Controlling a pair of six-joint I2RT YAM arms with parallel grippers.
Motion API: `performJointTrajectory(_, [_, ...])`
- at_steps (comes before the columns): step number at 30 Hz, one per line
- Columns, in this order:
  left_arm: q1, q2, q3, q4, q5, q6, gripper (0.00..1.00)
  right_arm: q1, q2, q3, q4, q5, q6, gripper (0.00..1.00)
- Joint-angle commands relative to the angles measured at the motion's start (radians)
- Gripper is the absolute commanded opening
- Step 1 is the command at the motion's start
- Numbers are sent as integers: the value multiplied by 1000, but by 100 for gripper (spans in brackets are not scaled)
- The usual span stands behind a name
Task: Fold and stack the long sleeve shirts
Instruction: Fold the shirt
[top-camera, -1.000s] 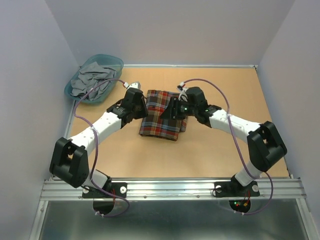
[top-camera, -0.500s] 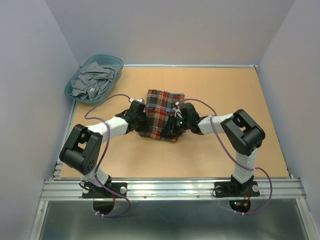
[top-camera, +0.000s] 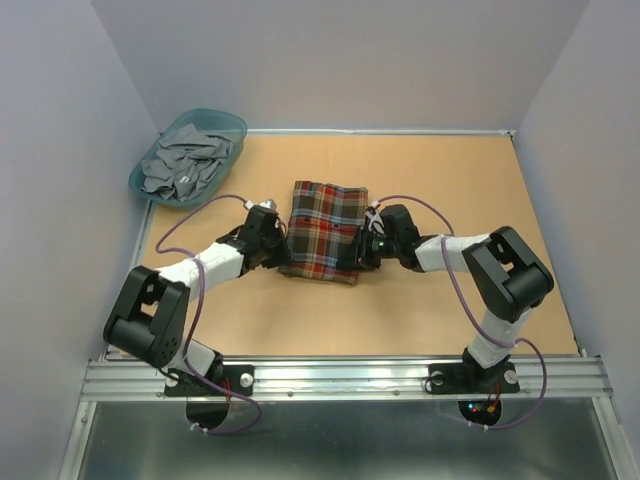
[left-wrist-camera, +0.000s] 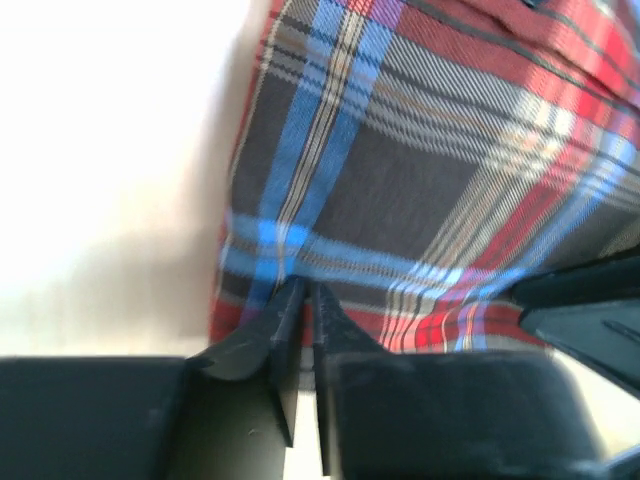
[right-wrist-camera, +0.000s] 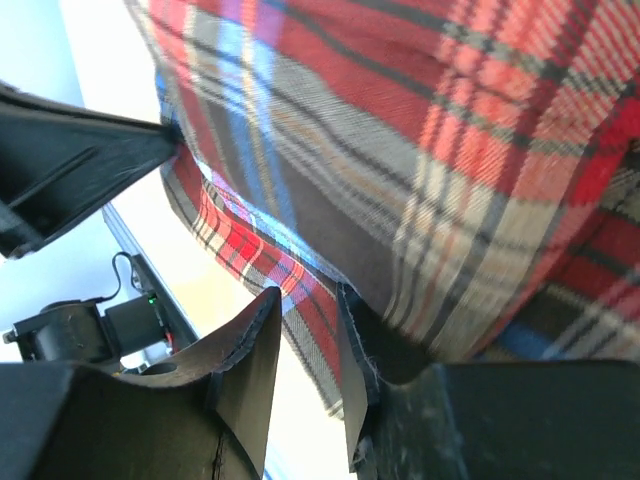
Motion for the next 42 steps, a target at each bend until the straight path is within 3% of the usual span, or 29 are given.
performJointTrajectory(1, [9, -162, -20, -34, 14, 38, 29, -8, -83, 96, -68, 6, -38, 34])
performJointTrajectory(5, [8, -222, -36, -2, 80, 32, 31, -6, -88, 145, -68, -41, -24, 35])
performJointTrajectory(10, [5, -153, -67, 18, 160, 5, 28, 6, -48, 162, -68, -81, -22, 34])
performJointTrajectory(15, [5, -89, -130, 18, 149, -50, 17, 3, -8, 92, -65, -72, -35, 35])
performJointTrajectory(20, [6, -75, -161, -2, 105, -87, 14, -29, 4, -8, -57, -21, -52, 34])
performJointTrajectory(26, [8, -145, -115, -65, 65, -89, 13, -92, -80, 0, -74, -32, -87, 34])
performJointTrajectory(30, [9, -240, -15, -75, 50, -78, 23, -92, -135, 99, -123, -53, -90, 37])
performJointTrajectory(35, [8, -205, 121, 16, 79, -63, 51, -94, -126, 262, -123, -55, -55, 48])
performJointTrajectory(36, [8, -155, 167, 33, 85, -63, 53, -92, -93, 289, -123, -52, -50, 52])
performJointTrajectory(42, [15, 85, 281, 161, 102, -75, 49, -100, 49, 400, -73, -1, -1, 52])
